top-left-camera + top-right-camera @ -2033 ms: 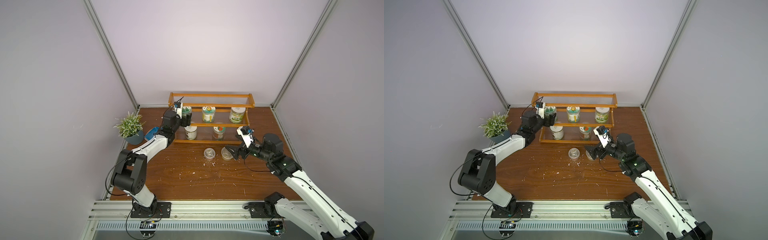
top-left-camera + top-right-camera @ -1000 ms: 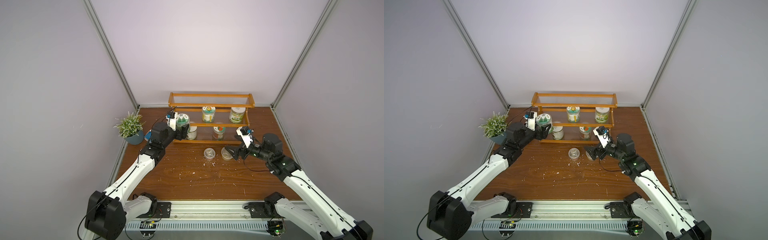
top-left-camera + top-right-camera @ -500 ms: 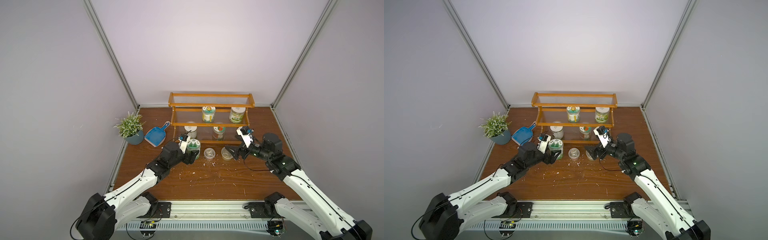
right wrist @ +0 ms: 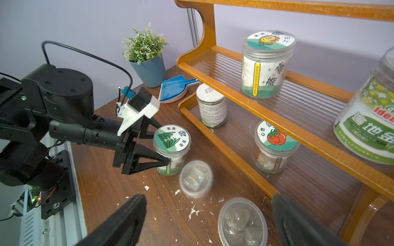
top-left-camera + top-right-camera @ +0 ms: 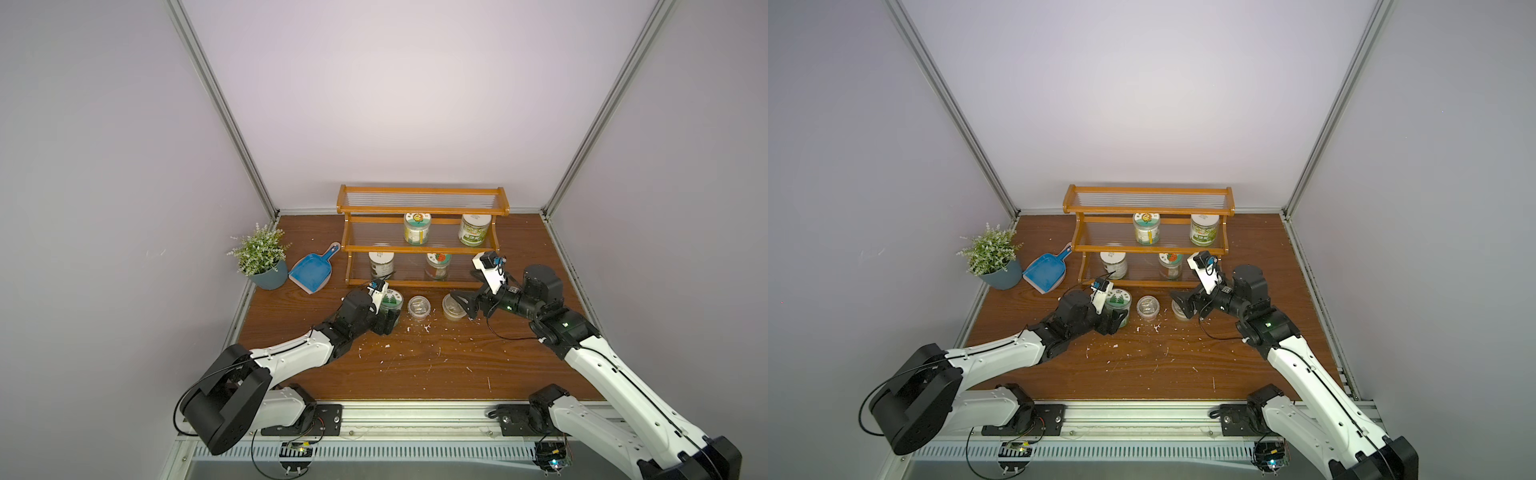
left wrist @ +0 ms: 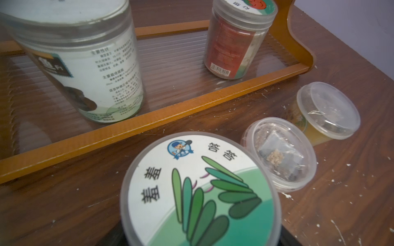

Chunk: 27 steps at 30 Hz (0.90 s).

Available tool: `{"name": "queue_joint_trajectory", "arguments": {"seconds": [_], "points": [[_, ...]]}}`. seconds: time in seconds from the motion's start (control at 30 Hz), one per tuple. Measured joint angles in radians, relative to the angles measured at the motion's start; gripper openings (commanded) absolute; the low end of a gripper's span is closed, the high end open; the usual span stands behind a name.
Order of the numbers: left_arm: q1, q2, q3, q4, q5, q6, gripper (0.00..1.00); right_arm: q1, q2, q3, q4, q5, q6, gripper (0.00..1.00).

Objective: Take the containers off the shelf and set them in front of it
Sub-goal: Place the container at the center of the board.

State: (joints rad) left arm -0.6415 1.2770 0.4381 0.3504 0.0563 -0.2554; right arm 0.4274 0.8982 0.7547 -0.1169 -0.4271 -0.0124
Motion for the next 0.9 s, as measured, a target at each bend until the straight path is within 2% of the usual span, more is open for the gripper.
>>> {"name": "queue_joint_trajectory", "arguments": {"seconds": [0.33,0.53,0.9], "points": [[0.000,0.016,0.000,0.018,-0.080,0.018,0.87,-0.006,0.016,0.000,0.000,-0.001,0.000,0.99],[0.000,0.015,-0.002,0.016,-0.087,0.014,0.93,-0.012,0.023,0.000,0.000,-0.002,-0.001,0.99],[0.000,-0.033,-0.025,-0.007,-0.103,-0.014,0.95,-0.018,0.028,0.000,0.006,-0.006,-0.001,0.99]]}}
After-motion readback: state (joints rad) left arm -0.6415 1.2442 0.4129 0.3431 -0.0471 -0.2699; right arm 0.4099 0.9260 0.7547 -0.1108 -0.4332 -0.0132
